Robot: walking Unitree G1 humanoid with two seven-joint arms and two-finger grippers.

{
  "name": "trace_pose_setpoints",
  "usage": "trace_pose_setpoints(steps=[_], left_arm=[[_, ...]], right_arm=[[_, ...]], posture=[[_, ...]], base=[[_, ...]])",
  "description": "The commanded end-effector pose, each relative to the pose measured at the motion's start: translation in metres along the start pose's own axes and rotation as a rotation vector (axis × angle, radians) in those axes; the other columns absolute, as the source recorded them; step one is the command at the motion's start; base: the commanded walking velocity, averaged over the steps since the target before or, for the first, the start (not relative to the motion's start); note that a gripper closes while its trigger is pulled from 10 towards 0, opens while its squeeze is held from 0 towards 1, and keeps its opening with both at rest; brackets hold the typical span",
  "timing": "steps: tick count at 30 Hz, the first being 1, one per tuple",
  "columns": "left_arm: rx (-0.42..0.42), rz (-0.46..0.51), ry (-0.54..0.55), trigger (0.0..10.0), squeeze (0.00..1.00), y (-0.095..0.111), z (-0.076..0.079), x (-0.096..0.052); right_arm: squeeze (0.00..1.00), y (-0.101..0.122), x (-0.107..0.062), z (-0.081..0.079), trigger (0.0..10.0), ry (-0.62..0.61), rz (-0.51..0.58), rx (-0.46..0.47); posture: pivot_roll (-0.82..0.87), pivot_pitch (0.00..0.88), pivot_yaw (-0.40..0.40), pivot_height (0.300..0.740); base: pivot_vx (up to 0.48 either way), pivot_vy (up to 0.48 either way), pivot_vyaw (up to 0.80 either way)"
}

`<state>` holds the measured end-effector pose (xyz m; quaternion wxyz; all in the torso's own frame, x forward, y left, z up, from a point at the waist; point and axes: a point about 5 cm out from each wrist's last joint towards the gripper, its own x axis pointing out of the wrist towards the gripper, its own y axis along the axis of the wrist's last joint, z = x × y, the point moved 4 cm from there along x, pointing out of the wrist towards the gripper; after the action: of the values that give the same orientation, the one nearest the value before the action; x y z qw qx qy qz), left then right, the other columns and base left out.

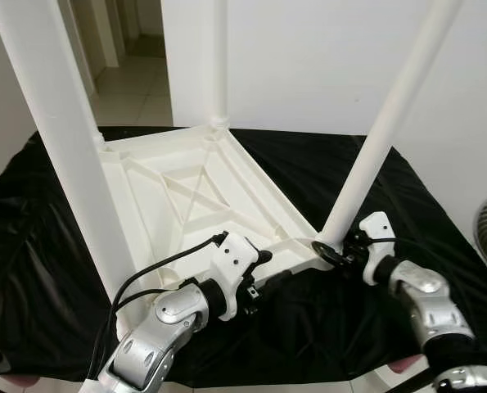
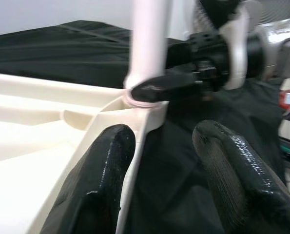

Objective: Building children table

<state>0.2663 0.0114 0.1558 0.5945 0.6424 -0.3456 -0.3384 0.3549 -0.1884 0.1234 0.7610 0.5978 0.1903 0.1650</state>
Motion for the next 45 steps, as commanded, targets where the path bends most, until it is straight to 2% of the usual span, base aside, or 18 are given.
trace_pose_setpoints(steps=[1,4,8,9,12,13,17,21,24,29,30,36,37,40,42,45], left_arm=[[-0.003,0.002,-0.036,10.0,0.0,0.001,0.006,0.002],[-0.004,0.003,-0.037,10.0,0.0,0.002,0.007,0.002],[-0.01,0.004,-0.046,10.0,0.0,0.001,0.009,0.003],[-0.01,0.004,-0.046,10.0,0.0,0.001,0.009,0.003],[-0.012,0.003,-0.056,10.0,0.0,0.0,0.011,0.004],[-0.012,0.003,-0.056,10.0,0.0,0.0,0.011,0.004],[-0.012,0.004,-0.062,10.0,0.0,0.0,0.012,0.005],[-0.013,0.003,-0.062,10.0,0.0,0.0,0.013,0.004],[-0.013,0.003,-0.062,10.0,0.0,0.0,0.013,0.004],[-0.013,0.005,-0.056,10.0,0.0,0.0,0.012,0.004],[-0.014,0.004,-0.055,10.0,0.0,0.0,0.012,0.004],[-0.016,0.003,-0.053,10.0,0.0,-0.001,0.012,0.004],[-0.016,0.003,-0.052,10.0,0.0,-0.001,0.011,0.004],[-0.008,0.001,-0.05,10.0,0.0,-0.001,0.01,0.004],[-0.008,0.001,-0.05,10.0,0.0,-0.001,0.01,0.004],[-0.007,0.0,-0.049,10.0,0.0,-0.001,0.009,0.004]], right_arm=[[0.0,-0.018,0.0,-0.001,0.0,-0.177,-0.063,0.109],[0.0,-0.018,0.0,-0.002,0.0,-0.222,-0.061,0.133],[0.0,-0.014,0.003,-0.009,0.0,-0.408,-0.044,0.204],[0.0,-0.014,0.003,-0.009,0.0,-0.408,-0.044,0.204],[0.0,-0.009,0.002,-0.018,0.0,-0.59,-0.027,0.261],[0.0,-0.009,0.002,-0.018,0.0,-0.59,-0.027,0.261],[0.0,-0.004,-0.001,-0.026,0.0,-0.726,-0.031,0.331],[0.0,0.003,0.007,-0.045,0.0,-0.696,-0.043,0.358],[0.0,0.004,0.009,-0.05,0.0,-0.684,-0.046,0.363],[0.0,0.012,0.015,-0.058,0.0,-0.618,-0.039,0.314],[0.0,0.016,0.017,-0.063,10.0,-0.579,-0.031,0.288],[0.0,0.021,0.019,-0.067,10.0,-0.534,-0.006,0.258],[1.0,0.022,0.017,-0.066,10.0,-0.537,0.001,0.26],[1.0,0.028,0.011,-0.053,10.0,-0.507,0.055,0.207],[1.0,0.028,0.011,-0.053,10.0,-0.507,0.055,0.207],[1.0,0.031,0.007,-0.046,10.0,-0.439,0.088,0.194]], posture=[[-0.02,0.04,-0.027,0.74],[-0.02,0.04,-0.027,0.74],[-0.03,0.043,-0.026,0.74],[-0.03,0.043,-0.026,0.74],[-0.03,0.04,-0.03,0.74],[-0.03,0.04,-0.03,0.74],[-0.03,0.037,-0.03,0.74],[-0.02,0.03,-0.035,0.74],[-0.02,0.029,-0.037,0.74],[-0.02,0.023,-0.044,0.74],[-0.02,0.022,-0.044,0.74],[-0.02,0.019,-0.045,0.74],[-0.02,0.019,-0.045,0.74],[-0.02,0.019,-0.045,0.74],[-0.02,0.019,-0.045,0.74],[-0.02,0.024,-0.045,0.74]], base=[[0.0,0.0,0.0],[0.0,0.0,0.0],[0.0,0.0,0.0],[0.0,0.0,0.0],[0.0,0.0,0.0],[0.0,0.0,0.0],[0.0,0.0,0.0],[0.0,0.0,0.0],[0.0,0.0,0.0],[0.0,0.0,0.0],[0.0,0.0,0.0],[0.0,0.0,0.0],[0.0,0.0,0.0],[0.0,0.0,0.0],[0.0,0.0,0.0],[0.0,0.0,0.0]])
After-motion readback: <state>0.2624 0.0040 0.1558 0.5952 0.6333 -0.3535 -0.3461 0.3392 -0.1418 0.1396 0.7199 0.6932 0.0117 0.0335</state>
